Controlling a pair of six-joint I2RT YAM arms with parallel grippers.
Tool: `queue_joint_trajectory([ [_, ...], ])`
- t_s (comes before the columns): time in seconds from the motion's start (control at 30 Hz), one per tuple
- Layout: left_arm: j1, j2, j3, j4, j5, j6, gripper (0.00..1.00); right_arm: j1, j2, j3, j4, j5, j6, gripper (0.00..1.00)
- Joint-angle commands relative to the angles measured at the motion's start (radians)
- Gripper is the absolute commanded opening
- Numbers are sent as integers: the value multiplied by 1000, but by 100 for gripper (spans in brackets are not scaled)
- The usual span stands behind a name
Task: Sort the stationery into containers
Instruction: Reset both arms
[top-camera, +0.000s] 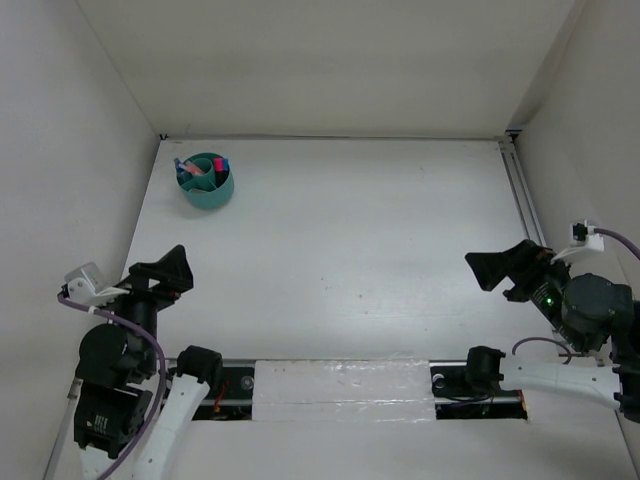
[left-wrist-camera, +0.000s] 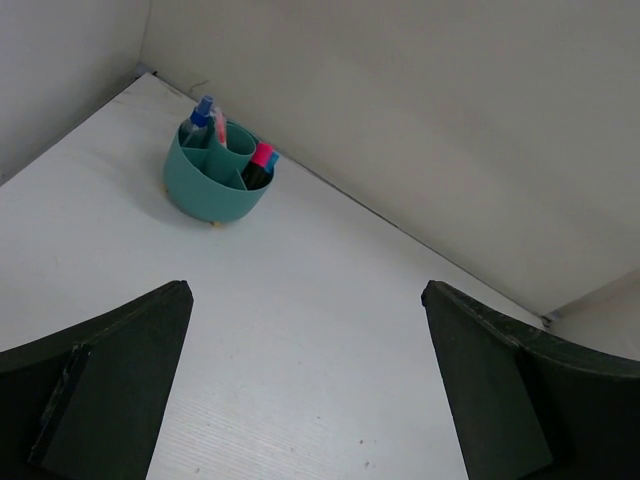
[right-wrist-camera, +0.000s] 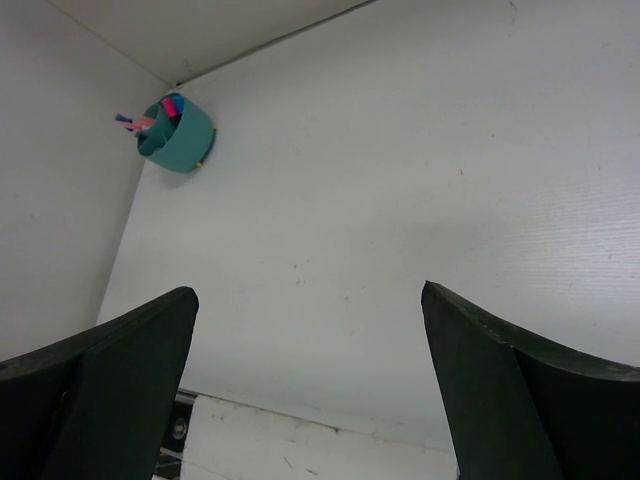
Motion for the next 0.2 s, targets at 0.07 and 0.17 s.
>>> queue_joint_trajectory([
  [0.07,-4,23,-4,48,10,-9,100,7,-5,-6,-14,33,20,100],
  [0.17,-4,42,-4,48,10,-9,100,7,-5,-6,-14,33,29,100],
])
